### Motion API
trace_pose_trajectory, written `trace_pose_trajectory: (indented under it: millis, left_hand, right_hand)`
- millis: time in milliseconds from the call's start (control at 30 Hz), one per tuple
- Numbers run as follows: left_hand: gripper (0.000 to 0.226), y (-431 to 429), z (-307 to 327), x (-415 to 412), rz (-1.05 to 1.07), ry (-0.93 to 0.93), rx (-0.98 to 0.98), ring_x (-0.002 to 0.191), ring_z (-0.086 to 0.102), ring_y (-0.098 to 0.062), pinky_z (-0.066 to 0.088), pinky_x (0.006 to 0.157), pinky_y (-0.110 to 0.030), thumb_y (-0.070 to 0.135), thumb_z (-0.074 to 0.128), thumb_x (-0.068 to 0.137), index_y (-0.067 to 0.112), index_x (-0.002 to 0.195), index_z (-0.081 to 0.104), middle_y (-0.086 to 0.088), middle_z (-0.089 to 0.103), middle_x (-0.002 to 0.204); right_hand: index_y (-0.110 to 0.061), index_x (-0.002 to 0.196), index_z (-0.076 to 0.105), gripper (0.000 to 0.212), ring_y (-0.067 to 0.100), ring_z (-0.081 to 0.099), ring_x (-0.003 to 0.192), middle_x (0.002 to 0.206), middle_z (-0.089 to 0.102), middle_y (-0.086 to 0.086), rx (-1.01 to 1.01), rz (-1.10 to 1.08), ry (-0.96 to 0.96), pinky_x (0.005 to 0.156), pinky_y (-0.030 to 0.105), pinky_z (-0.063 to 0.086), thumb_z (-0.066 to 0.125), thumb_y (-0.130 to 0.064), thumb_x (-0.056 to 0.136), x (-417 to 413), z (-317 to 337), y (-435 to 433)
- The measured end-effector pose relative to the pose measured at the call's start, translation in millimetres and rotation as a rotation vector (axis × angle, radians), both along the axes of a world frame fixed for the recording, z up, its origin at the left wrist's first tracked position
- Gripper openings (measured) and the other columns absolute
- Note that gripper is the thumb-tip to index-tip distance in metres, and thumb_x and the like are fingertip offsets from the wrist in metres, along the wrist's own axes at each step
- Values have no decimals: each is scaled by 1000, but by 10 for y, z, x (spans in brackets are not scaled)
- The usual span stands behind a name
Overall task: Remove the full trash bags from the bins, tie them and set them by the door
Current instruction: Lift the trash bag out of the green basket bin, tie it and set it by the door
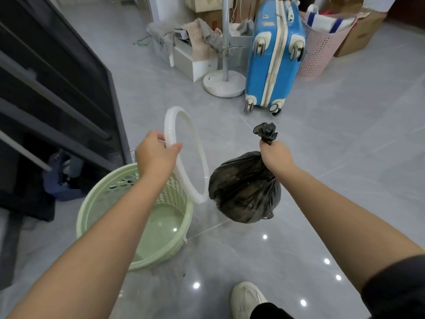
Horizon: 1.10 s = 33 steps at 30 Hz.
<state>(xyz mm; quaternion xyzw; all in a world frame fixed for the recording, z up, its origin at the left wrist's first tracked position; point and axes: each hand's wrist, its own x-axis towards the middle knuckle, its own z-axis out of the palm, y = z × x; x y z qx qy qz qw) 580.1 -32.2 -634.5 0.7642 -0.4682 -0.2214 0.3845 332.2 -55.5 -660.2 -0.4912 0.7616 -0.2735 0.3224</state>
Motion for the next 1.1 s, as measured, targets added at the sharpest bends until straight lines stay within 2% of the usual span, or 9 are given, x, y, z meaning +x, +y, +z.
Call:
trace_pose_trajectory:
  millis: [100, 167, 267, 533, 633, 700, 900, 1033, 1100]
  left_hand:
    - [29, 94, 111, 313, 87, 125, -14, 78, 66, -19, 54, 77, -31, 29, 76, 75, 16, 96, 60, 4, 65, 84]
    - [30, 170, 120, 510, 144, 234, 4, 74, 69, -21, 59, 71, -37, 29, 77, 74, 15, 96, 62, -1, 68, 88]
    - [28, 340, 85, 746, 204, 441, 59, 72, 70, -20, 58, 57, -31, 22, 75, 79, 11, 100, 61, -9, 70, 94]
    - [22, 932, -147, 1264, 212, 848, 132, 59, 71, -16, 58, 51, -25, 10, 64, 88, 2, 107, 59, -14, 70, 92]
    - [33, 1128, -285, 1469, 210, 862, 159, 61, 72, -19, 58, 51, -26, 9, 63, 88, -2, 118, 53, -16, 69, 97]
    - [33, 1243, -367, 1596, 212, 863, 181, 61, 72, -21, 59, 52, -29, 8, 62, 89, -3, 119, 53, -16, 68, 97]
    - [14, 1475, -540, 1808, 265, 796, 242, 56, 71, -19, 59, 52, -29, 6, 56, 92, 3, 106, 52, -13, 67, 95]
    - [8, 1552, -621, 1914, 312, 712, 231, 55, 70, -21, 57, 53, -31, 5, 52, 94, 0, 100, 53, -14, 66, 91]
    - [8, 1573, -652, 1940, 360, 626, 257, 62, 68, -29, 57, 52, -31, 4, 52, 94, -2, 89, 54, -17, 64, 89]
  right_hand:
    - [-12, 56, 32, 46, 21, 31, 54, 56, 35, 4, -18, 1, -31, 50, 31, 21, 37, -31, 97, 136, 18, 9]
    - [-12, 55, 31, 46, 20, 29, 52, 55, 33, 4, -7, 25, -45, 50, 31, 20, 37, -30, 97, 245, 5, 31]
    - [-12, 55, 32, 46, 22, 31, 53, 56, 36, 5, 26, 54, -7, 50, 30, 21, 37, -31, 97, 406, -56, 67]
    - [-11, 65, 50, 41, 26, 49, 70, 67, 51, 7, 169, 210, -83, 59, 32, 36, 42, -40, 93, 820, -252, 225]
    - [-5, 87, 62, 55, 28, 60, 89, 92, 63, 12, 251, 267, -189, 79, 36, 45, 45, -58, 89, 930, -349, 280]
    - [-4, 93, 62, 58, 28, 59, 95, 100, 63, 13, 263, 305, -176, 82, 35, 44, 46, -60, 88, 994, -408, 304]
    - [-1, 101, 67, 62, 26, 59, 87, 98, 66, 16, 320, 441, -70, 74, 32, 39, 48, -59, 88, 1190, -563, 407]
    - [-2, 106, 67, 66, 29, 62, 102, 110, 66, 19, 305, 481, -83, 75, 33, 40, 53, -62, 84, 1301, -602, 444]
    - [-2, 102, 67, 62, 28, 62, 94, 100, 67, 17, 313, 506, -81, 72, 32, 40, 54, -60, 85, 1353, -613, 465]
